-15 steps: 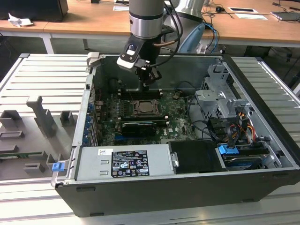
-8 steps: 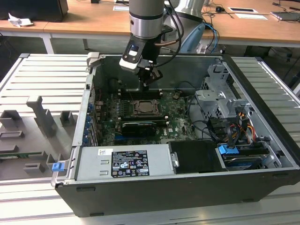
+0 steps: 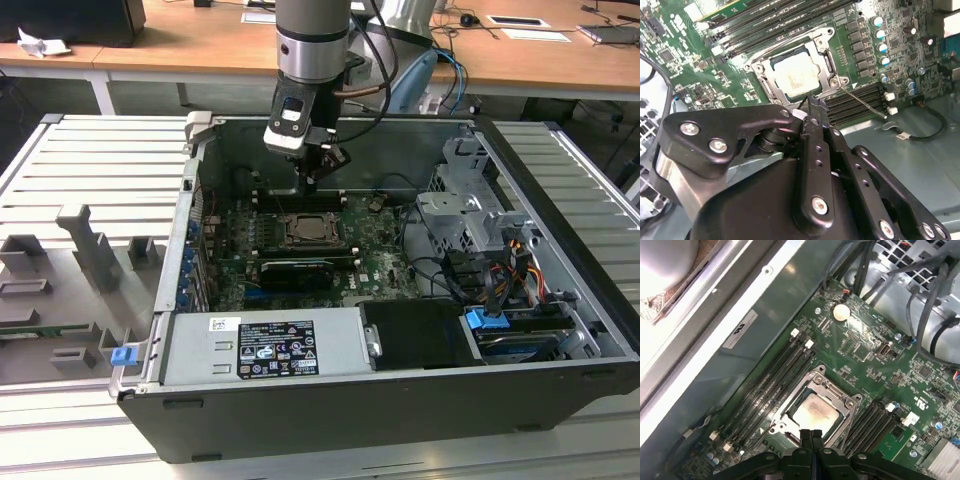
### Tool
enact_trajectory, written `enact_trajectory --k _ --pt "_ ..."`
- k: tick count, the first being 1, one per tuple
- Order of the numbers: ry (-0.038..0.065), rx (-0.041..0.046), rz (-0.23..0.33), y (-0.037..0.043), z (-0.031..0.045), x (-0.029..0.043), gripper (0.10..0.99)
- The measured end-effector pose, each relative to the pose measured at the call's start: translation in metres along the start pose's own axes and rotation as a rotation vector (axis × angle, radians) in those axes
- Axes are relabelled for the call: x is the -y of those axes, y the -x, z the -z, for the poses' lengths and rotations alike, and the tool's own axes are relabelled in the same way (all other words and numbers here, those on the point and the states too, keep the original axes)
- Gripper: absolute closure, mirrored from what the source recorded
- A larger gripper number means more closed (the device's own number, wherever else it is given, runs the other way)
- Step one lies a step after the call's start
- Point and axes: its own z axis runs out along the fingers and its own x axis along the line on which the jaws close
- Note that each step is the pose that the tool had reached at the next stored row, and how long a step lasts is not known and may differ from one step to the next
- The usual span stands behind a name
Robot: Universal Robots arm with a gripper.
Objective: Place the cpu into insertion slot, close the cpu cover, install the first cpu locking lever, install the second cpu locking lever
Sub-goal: 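Install the first cpu locking lever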
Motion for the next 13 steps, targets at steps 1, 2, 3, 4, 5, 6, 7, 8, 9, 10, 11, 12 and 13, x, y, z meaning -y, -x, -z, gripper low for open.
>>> enact_trajectory --k 1,2,3,4,5,6,7,8,9,10,11,12,13 --pt "0.000 -0.0004 0.010 0.0000 0.0000 0.0000 0.980" --pt "0.000 -0.0009 0.022 0.0000 0.0000 0.0000 0.980" --pt "0.000 -0.0013 0.033 0.0000 0.0000 0.0000 0.980" --pt "0.000 -0.0019 0.046 0.0000 0.0000 0.0000 0.980" --pt "0.000 -0.0023 0.057 0.0000 0.0000 0.0000 0.980" --pt "0.000 -0.0032 0.077 0.0000 0.0000 0.0000 0.980" --pt "-0.001 -0.0036 0.089 0.0000 0.0000 0.0000 0.980" --pt "-0.001 -0.0040 0.100 0.0000 0.0000 0.0000 0.980" --pt "-0.001 -0.0047 0.116 0.0000 0.0000 0.0000 0.980" --pt "-0.001 -0.0052 0.128 0.0000 0.0000 0.0000 0.980" --pt "-0.001 -0.0057 0.141 0.0000 0.0000 0.0000 0.980" --pt "-0.001 -0.0062 0.153 0.0000 0.0000 0.0000 0.980" --pt "-0.001 -0.0067 0.165 0.0000 0.0000 0.0000 0.980"
